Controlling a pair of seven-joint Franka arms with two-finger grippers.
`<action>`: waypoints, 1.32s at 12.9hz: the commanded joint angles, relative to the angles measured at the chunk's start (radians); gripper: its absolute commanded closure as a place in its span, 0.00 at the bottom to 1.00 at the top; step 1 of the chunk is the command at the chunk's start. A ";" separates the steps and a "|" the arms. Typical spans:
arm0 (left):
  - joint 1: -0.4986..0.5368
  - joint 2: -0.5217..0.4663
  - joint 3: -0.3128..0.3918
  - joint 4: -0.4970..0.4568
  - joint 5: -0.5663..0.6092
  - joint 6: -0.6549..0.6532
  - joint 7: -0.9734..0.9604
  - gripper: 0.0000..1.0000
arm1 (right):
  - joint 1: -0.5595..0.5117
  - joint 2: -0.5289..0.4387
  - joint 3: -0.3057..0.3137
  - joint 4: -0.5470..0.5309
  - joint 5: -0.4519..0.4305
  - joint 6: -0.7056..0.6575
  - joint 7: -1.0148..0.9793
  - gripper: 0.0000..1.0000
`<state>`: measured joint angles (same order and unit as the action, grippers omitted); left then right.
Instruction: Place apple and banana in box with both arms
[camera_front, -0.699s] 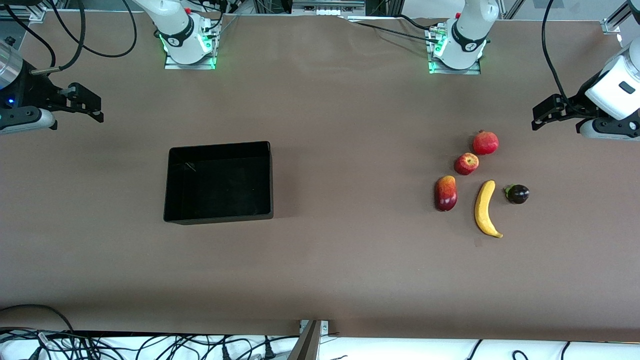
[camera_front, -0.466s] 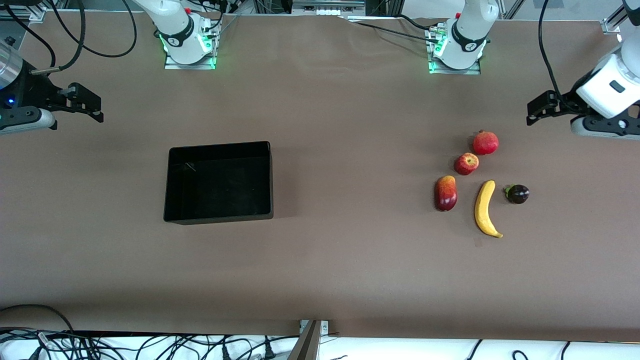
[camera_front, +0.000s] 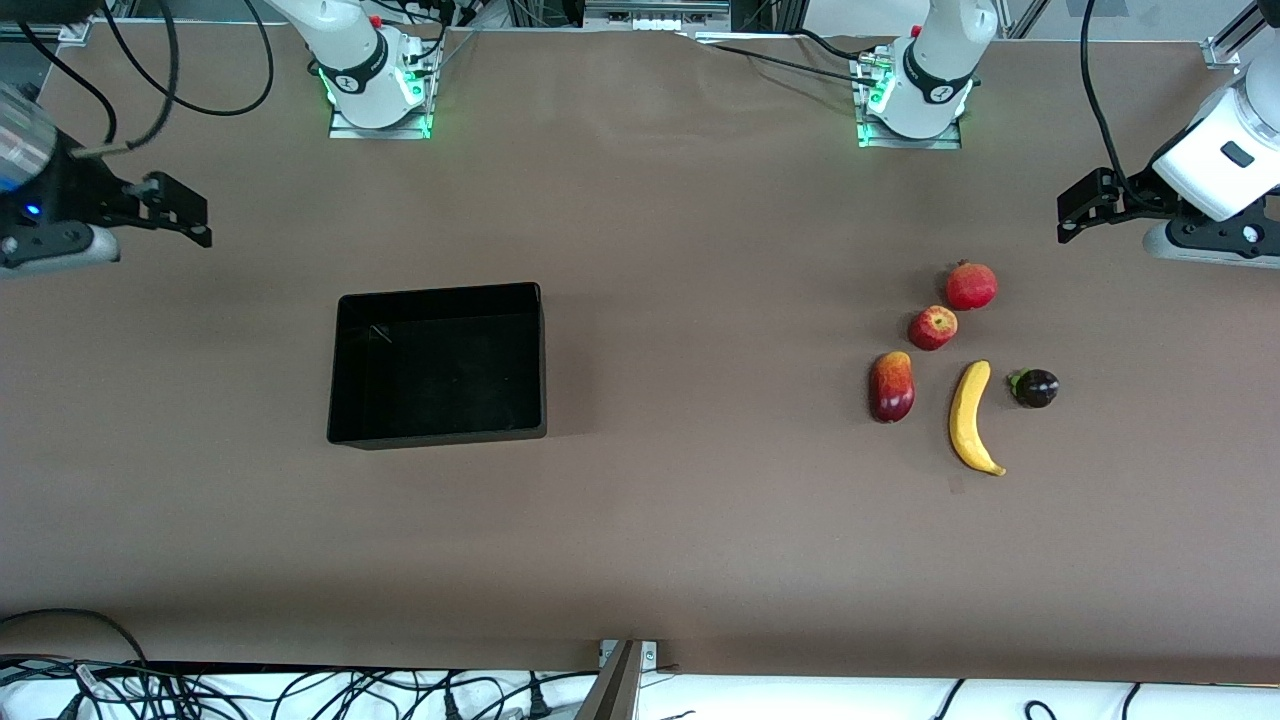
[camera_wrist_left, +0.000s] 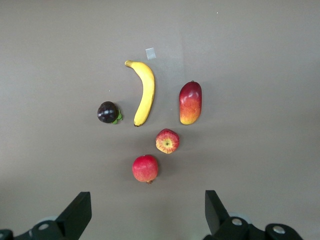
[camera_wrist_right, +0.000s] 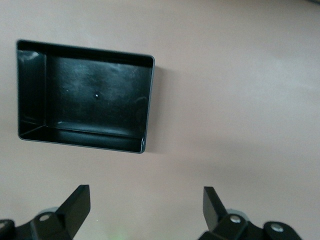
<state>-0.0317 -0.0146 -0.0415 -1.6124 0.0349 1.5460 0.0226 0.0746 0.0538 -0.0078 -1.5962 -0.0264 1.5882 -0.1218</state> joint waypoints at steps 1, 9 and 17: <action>-0.002 0.022 -0.003 0.040 0.022 -0.030 0.000 0.00 | -0.006 0.014 -0.027 -0.205 -0.017 0.215 0.010 0.00; -0.002 0.025 -0.003 0.045 0.022 -0.029 0.000 0.00 | 0.001 0.194 -0.023 -0.548 0.023 0.850 0.105 0.00; -0.002 0.025 -0.003 0.045 0.022 -0.027 0.005 0.00 | 0.002 0.274 0.029 -0.597 0.034 0.948 0.191 0.98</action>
<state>-0.0317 -0.0046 -0.0419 -1.6033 0.0351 1.5452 0.0228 0.0797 0.3472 0.0147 -2.1737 -0.0072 2.5277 0.0627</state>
